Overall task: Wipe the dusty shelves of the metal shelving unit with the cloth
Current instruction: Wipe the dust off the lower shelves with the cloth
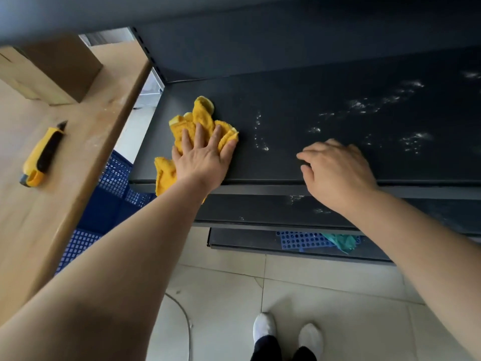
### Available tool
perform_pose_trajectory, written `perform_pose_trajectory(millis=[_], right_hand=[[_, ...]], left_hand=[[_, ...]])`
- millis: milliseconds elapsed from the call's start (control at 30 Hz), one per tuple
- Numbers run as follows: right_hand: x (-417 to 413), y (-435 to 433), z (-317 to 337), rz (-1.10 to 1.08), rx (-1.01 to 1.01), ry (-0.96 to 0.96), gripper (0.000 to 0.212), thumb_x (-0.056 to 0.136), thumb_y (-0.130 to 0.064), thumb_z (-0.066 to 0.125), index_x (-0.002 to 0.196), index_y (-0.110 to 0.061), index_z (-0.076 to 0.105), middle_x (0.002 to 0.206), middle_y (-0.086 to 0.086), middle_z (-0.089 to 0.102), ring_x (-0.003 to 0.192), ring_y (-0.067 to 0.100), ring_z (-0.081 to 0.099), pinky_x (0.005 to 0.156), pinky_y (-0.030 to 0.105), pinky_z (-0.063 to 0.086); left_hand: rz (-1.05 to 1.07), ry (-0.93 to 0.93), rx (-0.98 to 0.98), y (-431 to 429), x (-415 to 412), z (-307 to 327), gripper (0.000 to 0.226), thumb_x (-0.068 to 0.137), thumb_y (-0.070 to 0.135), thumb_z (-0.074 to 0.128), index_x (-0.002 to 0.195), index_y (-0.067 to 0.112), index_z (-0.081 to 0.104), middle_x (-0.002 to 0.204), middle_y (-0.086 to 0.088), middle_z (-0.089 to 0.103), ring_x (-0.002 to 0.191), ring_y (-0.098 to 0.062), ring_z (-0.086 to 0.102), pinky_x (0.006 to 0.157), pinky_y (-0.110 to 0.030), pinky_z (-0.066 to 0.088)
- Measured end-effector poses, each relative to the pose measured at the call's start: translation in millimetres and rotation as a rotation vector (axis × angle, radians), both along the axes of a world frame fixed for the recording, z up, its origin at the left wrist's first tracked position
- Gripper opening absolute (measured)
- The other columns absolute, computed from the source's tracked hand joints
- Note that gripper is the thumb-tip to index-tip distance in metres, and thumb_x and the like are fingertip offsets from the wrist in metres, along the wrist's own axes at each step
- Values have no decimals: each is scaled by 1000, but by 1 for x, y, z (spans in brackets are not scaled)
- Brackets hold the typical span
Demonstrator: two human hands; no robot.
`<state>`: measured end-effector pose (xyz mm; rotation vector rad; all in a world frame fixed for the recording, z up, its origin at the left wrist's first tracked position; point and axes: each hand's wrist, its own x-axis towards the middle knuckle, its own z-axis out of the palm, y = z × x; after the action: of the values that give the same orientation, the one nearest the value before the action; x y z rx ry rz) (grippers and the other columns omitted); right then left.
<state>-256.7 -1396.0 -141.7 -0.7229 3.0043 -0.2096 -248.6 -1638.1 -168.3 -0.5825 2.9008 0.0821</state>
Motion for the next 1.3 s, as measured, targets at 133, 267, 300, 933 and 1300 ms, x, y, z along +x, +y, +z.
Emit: perform_pose_trajectory(millis=[133,267,300,933,1300], right_hand=[[0,-2,-2,-5,19,9,32,97,-22,45,125,-25,61,127,-7,60,113,19,51,86,36,39],[-6,-5,4,-12,16,1,33,97,-21,44,124,-27,62,123,-6,62,109,21,55,89,37,40],[-8,-6,7,-16,30,-10,33,97,-22,43,125,-28,62,123,-6,61,109,21,55,90,37,40],[-46,-55,3,-33,135,-12,40,91,-10,45,127,-22,59,131,-4,58,120,20,49,94,39,39],[-39,-54,11,-43,142,-116,55,92,-6,39,144,-23,41,154,-9,34,133,19,38,103,42,35]], left_hand=[[-88,15,63,13,-20,1,58,94,64,3,150,48,3,163,8,-7,149,-26,-13,117,-52,1],[-238,11,88,34,-40,0,54,97,59,4,150,49,3,162,10,-8,148,-24,-15,118,-51,-3],[-281,4,93,39,-44,0,54,97,59,4,150,49,3,162,11,-9,148,-24,-16,118,-52,-4],[16,76,57,-45,-130,-12,66,94,62,13,153,35,11,163,4,-2,149,-28,-8,114,-61,-6],[110,87,20,-92,-78,-13,64,96,59,10,154,32,10,163,2,-1,149,-28,-7,117,-56,-1]])
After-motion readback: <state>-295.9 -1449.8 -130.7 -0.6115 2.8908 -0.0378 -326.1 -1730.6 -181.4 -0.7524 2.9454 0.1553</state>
